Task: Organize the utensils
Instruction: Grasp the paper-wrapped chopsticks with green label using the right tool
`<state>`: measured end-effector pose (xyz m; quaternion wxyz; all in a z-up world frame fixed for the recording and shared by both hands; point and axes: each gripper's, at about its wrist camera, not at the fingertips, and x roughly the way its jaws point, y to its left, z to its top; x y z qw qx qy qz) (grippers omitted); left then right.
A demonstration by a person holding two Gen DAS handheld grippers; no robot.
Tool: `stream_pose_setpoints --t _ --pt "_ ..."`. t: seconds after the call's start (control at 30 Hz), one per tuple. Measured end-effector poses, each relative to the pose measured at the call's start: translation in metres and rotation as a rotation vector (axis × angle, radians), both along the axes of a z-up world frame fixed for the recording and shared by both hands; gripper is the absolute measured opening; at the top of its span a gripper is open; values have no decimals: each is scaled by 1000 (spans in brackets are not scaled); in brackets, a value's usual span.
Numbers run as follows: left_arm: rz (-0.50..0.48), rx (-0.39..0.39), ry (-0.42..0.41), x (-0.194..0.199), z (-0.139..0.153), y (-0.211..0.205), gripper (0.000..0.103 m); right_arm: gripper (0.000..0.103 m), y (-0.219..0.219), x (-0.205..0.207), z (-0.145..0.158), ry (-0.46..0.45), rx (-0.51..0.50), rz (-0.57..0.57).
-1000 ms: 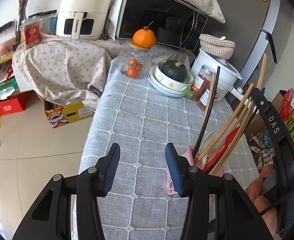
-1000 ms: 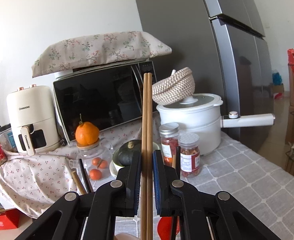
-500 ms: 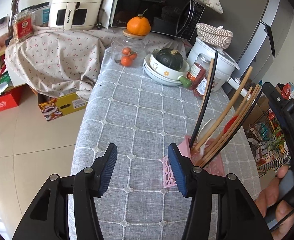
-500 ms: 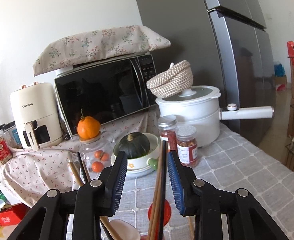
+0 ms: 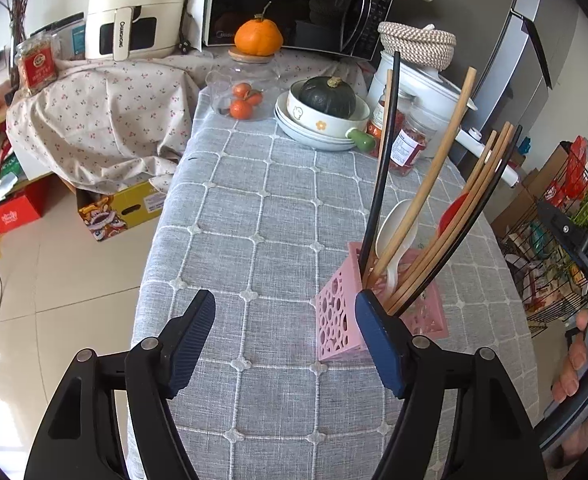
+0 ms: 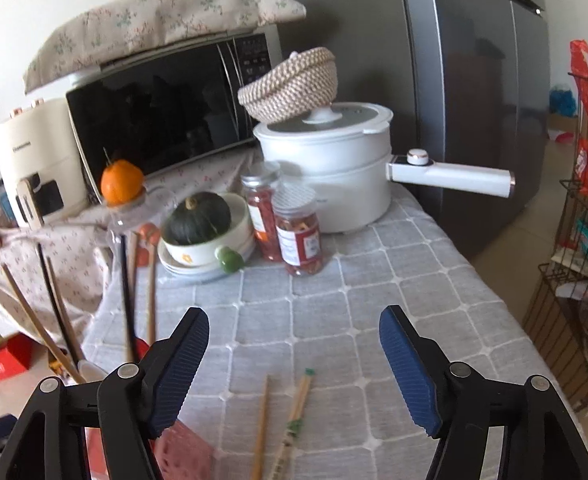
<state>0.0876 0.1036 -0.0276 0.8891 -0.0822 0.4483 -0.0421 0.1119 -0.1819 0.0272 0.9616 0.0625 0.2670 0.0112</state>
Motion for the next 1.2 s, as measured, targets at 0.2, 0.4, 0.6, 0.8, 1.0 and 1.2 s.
stream_pose_setpoints --t 0.2,0.4,0.6,0.8,1.0,1.2 --pt "-16 47 -7 -3 -2 -13 78 79 -16 14 -31 144 -22 51" --pt "-46 75 -6 -5 -5 -23 78 80 -17 34 -66 324 13 101" --pt "-63 68 14 -3 -9 -26 78 80 -18 59 -100 471 56 80" --pt "-86 69 15 -4 -10 -28 78 80 -8 80 -128 541 38 63" --pt "-115 75 7 -8 -6 -31 78 67 5 98 -140 539 6 66" --pt "-161 118 -41 -21 12 -47 78 21 11 99 -146 550 -113 69"
